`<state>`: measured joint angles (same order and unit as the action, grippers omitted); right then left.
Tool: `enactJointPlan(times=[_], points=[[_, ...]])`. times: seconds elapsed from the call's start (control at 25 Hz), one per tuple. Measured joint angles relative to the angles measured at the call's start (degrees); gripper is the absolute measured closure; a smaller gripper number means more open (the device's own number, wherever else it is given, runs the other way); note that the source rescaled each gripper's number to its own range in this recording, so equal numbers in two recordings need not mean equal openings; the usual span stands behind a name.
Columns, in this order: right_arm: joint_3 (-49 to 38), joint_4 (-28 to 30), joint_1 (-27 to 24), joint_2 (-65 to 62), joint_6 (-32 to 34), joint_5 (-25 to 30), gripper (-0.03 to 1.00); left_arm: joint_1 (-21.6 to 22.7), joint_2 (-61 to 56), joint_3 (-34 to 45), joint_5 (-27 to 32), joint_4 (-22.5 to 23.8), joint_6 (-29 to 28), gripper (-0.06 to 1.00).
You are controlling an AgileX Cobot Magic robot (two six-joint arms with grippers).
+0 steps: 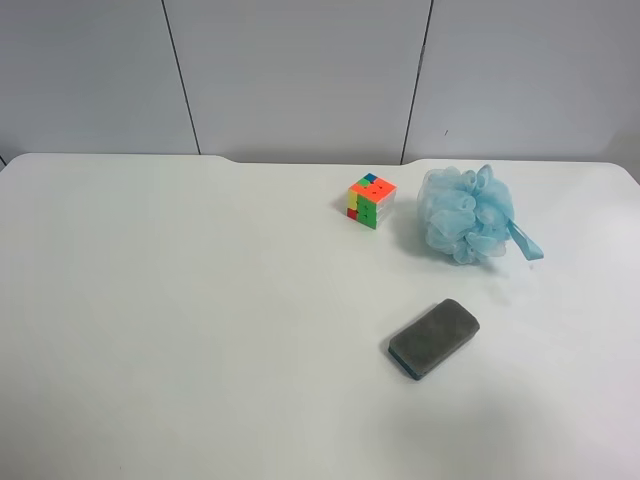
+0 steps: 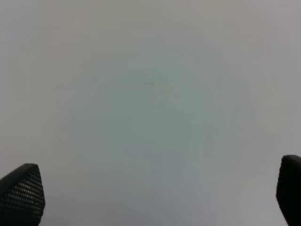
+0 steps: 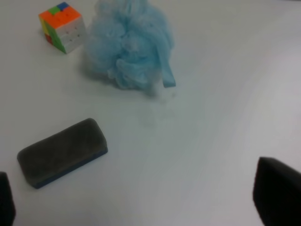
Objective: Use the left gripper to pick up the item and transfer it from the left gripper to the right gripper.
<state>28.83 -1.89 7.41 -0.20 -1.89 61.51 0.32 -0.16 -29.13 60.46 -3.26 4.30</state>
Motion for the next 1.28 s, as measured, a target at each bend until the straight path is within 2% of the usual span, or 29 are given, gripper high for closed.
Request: enactJointPlan(times=[0.16, 0.4, 1.28], points=[[0.00, 0.00, -1.33, 0.00, 0.00, 0.00, -0.03, 0.00, 0.00, 0.00, 0.00, 0.00, 0.00, -0.05], [0.00, 0.00, -6.25, 0.00, 0.00, 0.00, -0.03, 0.29, 0.00, 0.00, 0.00, 0.00, 0.00, -0.05], [0.00, 0.00, -6.50, 0.00, 0.00, -0.02, -0.03, 0.29, 0.00, 0.00, 0.00, 0.00, 0.00, -0.05]])
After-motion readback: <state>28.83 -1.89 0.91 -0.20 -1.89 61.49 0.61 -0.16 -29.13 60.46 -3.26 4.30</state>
